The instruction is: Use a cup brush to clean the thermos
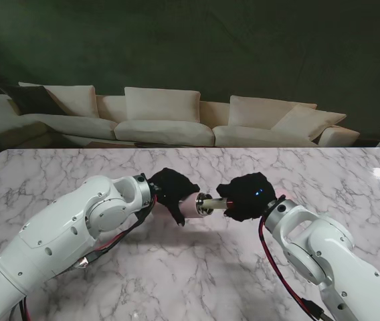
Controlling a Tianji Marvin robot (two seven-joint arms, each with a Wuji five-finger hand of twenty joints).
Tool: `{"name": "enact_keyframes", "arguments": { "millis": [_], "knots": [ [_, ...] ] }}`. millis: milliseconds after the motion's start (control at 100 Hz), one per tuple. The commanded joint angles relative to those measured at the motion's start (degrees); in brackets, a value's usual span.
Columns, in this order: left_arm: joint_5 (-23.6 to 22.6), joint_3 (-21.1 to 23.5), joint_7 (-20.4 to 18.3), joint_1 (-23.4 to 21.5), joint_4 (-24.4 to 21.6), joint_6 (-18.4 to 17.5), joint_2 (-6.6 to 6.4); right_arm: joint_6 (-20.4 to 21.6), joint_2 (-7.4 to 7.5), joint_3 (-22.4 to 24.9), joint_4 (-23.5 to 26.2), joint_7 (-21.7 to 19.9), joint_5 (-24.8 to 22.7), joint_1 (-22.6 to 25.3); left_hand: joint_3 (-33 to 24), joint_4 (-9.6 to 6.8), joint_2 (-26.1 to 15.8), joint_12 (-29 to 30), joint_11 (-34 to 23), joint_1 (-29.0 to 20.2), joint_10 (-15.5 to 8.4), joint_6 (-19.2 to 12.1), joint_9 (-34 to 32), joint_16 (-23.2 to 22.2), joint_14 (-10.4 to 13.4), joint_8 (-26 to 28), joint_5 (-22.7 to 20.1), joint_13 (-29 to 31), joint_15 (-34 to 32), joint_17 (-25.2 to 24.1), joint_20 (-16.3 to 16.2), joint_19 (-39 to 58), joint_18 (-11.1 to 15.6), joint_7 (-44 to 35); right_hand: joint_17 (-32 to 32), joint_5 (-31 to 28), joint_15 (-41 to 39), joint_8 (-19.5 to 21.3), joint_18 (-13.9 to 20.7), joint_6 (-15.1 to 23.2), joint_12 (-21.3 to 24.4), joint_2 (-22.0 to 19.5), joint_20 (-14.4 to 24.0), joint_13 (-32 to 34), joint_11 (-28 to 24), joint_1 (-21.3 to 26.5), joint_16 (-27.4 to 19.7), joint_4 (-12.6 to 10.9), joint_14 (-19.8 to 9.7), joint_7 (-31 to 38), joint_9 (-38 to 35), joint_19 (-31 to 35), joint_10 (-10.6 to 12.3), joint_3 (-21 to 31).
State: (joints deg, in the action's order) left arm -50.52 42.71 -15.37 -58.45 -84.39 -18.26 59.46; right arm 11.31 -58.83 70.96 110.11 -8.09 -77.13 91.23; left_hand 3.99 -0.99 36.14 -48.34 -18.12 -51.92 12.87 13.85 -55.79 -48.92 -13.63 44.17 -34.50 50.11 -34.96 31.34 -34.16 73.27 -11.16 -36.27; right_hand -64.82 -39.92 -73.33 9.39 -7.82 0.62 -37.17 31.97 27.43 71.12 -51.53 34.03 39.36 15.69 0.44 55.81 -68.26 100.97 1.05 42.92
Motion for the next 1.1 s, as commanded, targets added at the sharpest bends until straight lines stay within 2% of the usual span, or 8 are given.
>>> {"name": "enact_keyframes", "arguments": {
  "millis": [0, 230, 400, 670, 730, 880, 1090],
  "knots": [
    [0.58, -0.41, -0.69, 0.16, 0.10, 0.21, 0.04, -1.52, 0.01, -1.00, -0.07, -0.94, 0.78, -1.01, -33.39, -3.78, -14.45, -3.06, -8.64, -11.21, -5.12, -12.26, -4.68, -1.61, 0.14, 2.93, -5.28, 2.30, -5.86, 0.85, -1.38, 2.43, 3.30, -10.27, -1.84, -1.84, -5.76, 1.62, -0.37, 6.31, -1.18, -10.19, -0.14, 4.57, -2.81, 12.40, 0.95, -2.29, -4.36, 2.21, -0.79, 6.41, -0.39, 7.82],
    [1.89, -1.55, -0.45, 0.87, -0.25, 0.16, 0.33, -4.63, 0.01, -6.40, -4.05, -2.77, 2.83, -5.45, -33.39, -3.76, -14.47, -3.06, -8.63, -11.16, -5.16, -12.28, -4.60, -1.61, 0.14, 2.93, -5.22, 2.25, -5.85, 0.83, -1.39, 2.44, 3.36, -10.25, -1.90, -1.79, -6.21, 2.22, -0.29, 6.47, -1.54, -10.43, -0.14, 4.63, -3.25, 12.52, 1.05, -2.46, -4.57, 2.26, -0.90, 6.64, -0.29, 7.59],
    [1.52, -1.27, -0.85, 0.86, -0.14, -0.61, 0.12, -5.39, -0.01, -7.39, -4.40, -3.63, 3.60, -6.12, -33.44, -3.75, -14.49, -3.06, -8.65, -11.20, -5.19, -12.31, -4.62, -1.59, 0.23, 2.95, -5.23, 2.20, -5.82, 0.83, -1.39, 2.44, 3.36, -10.27, -1.94, -1.37, -7.59, 3.61, -0.71, 6.69, -2.46, -11.78, -0.15, 4.68, -4.64, 13.17, 1.47, -2.66, -4.91, 2.41, -0.50, 7.02, -0.29, 6.25],
    [-0.47, 0.86, -1.48, -0.43, 0.24, -1.21, -0.44, -4.06, -0.12, -3.12, -1.75, -3.05, 3.82, -2.70, -33.37, -3.70, -14.48, -3.06, -8.65, -11.15, -5.19, -12.31, -4.61, -1.59, 0.19, 2.92, -5.26, 2.20, -5.83, 0.77, -1.39, 2.41, 3.31, -10.28, -2.38, -2.06, -14.69, 5.06, 0.23, 6.26, -5.48, -11.19, 1.00, 4.67, -9.09, 12.73, 4.54, -2.49, -8.62, 3.54, -2.34, 9.67, -0.07, 7.09],
    [-0.66, 0.99, -1.47, -0.52, 0.37, -1.38, -0.49, -3.99, -0.21, -2.15, -1.28, -2.66, 4.65, -1.88, -33.39, -3.69, -14.51, -3.05, -8.63, -11.17, -5.16, -12.31, -4.55, -1.59, 0.17, 2.92, -5.25, 2.18, -5.82, 0.76, -1.39, 2.41, 3.31, -10.28, -2.51, -2.53, -16.14, 6.32, 0.41, 6.16, -6.34, -11.05, 1.46, 4.66, -10.12, 12.81, 5.20, -2.42, -9.54, 4.43, -2.81, 10.53, -0.13, 7.61],
    [-0.55, 0.85, -1.50, -0.35, 0.73, -1.67, -0.51, -2.55, -0.40, -0.05, -1.25, -1.03, 7.08, -0.75, -33.34, -3.65, -14.53, -3.07, -8.64, -11.17, -5.24, -12.39, -4.55, -1.57, 0.23, 2.93, -5.21, 2.16, -5.79, 0.74, -1.39, 2.38, 3.36, -10.29, -2.94, -2.05, -20.41, 12.77, 0.65, 6.06, -8.94, -11.88, 3.00, 4.70, -13.82, 13.04, 7.35, -2.07, -12.51, 7.45, -3.66, 13.51, 0.83, 8.52],
    [-0.62, 0.90, -1.24, -0.18, 0.78, -1.69, -0.45, -0.50, -0.47, 3.32, -0.46, -0.22, 8.15, 1.37, -33.32, -3.61, -14.58, -3.07, -8.65, -11.21, -5.27, -12.48, -4.53, -1.57, 0.32, 2.95, -5.15, 2.13, -5.77, 0.73, -1.37, 2.32, 3.57, -10.35, -3.08, -2.34, -21.58, 14.67, 0.80, 6.18, -9.54, -11.56, 3.61, 4.70, -15.02, 13.30, 8.10, -1.99, -12.96, 9.00, -4.13, 14.50, 1.08, 9.49]
  ]
}}
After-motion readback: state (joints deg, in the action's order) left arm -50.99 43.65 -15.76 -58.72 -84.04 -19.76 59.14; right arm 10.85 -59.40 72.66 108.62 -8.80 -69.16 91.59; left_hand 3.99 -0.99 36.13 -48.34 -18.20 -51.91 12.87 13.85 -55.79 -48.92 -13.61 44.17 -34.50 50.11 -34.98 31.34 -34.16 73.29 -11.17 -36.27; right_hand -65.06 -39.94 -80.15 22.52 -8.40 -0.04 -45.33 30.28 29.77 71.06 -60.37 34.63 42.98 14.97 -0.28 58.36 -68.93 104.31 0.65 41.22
